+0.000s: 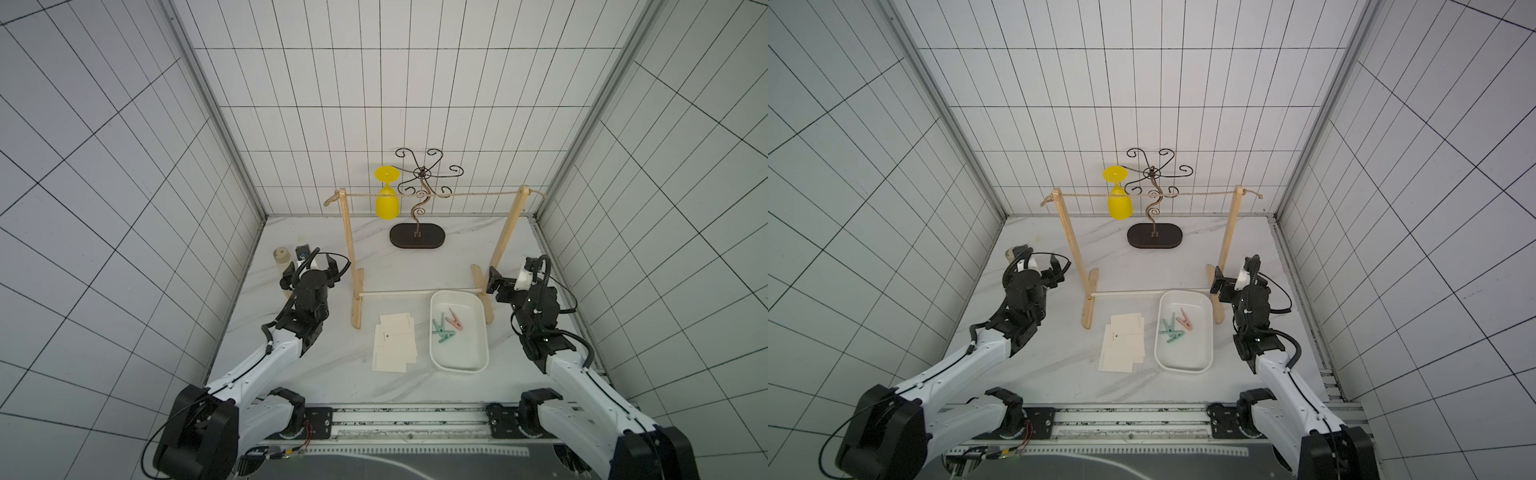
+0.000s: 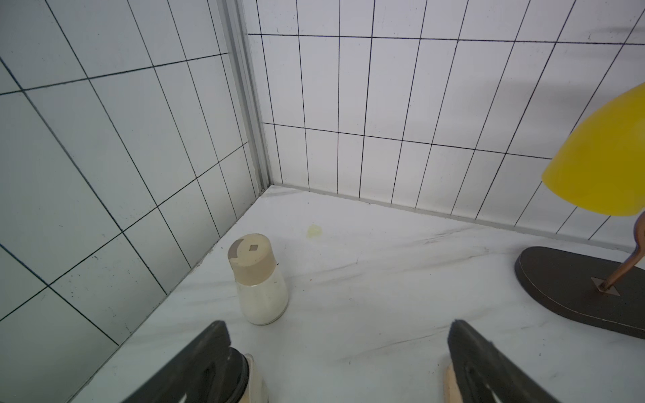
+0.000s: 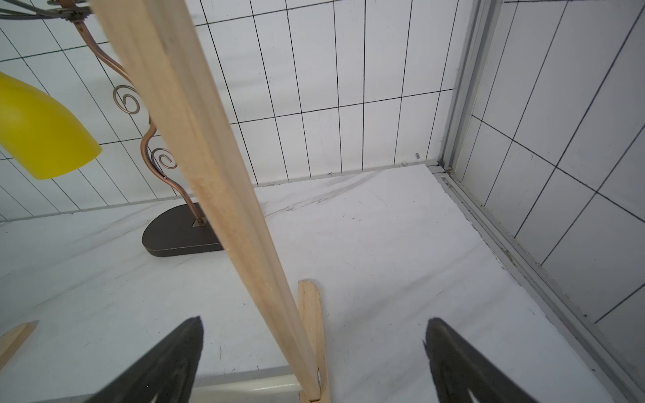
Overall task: Remove the postcards from the strings
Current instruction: Reset both arms
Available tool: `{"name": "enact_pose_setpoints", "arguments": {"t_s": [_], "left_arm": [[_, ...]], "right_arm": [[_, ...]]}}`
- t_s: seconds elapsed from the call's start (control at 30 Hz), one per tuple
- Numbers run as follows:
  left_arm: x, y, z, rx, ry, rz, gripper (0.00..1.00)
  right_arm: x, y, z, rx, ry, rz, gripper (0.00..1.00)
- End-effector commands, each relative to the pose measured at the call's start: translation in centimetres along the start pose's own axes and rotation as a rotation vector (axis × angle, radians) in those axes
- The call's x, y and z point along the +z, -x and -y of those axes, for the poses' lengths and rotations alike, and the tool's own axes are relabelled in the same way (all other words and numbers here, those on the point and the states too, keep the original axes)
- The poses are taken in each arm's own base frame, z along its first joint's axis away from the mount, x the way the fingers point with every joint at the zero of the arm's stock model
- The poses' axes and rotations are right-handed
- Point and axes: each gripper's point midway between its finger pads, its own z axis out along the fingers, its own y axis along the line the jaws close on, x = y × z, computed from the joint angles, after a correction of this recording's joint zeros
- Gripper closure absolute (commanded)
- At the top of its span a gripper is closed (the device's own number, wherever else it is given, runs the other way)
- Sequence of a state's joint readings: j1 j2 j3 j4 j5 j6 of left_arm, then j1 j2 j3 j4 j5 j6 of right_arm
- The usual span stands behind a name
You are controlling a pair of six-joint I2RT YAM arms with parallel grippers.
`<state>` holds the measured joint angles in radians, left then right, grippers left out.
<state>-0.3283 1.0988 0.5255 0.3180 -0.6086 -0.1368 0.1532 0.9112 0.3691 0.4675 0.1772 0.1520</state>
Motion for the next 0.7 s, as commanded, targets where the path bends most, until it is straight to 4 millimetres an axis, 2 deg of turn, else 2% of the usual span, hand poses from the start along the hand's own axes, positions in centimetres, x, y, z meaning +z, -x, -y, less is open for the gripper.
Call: {"name": "enact_pose_setpoints", "arguments": {"t_s": [0.0,0.1,0.2,0.3,0.5,0.67], "left_arm": [[0.4,0.1,-0.6,-0.02,-0.025,0.067,0.03],[1.0,-0.8,-1.6,-0.005,0.007,0.067,0.03],[1.4,-1.7,-1.5,0.01,-0.004,0.044,0.03],[1.4,-2.2,-1.0,0.016,-0.03,0.029,0.03],[1.6,-1.8,-0.6,0.023,-0.044,0.036,0.03],[1.6,-1.6,-0.8,0.02,-0.034,0.043,0.03]], "right_arm": [[0.1,-0.5,0.0,-0.009,0.026,0.03,0.0],[0.5,-1.3,0.0,0.006,0.027,0.01,0.0],[0.4,-1.7,-1.2,0.046,0.097,-0.005,0.0],[0.0,-1.8,-1.3,0.073,0.107,-0.004,0.0],[-1.5,-0.8,-1.5,0.092,0.123,-0.001,0.0],[-2.8,-1.0,-0.7,0.082,0.089,-0.022,0.0]]}}
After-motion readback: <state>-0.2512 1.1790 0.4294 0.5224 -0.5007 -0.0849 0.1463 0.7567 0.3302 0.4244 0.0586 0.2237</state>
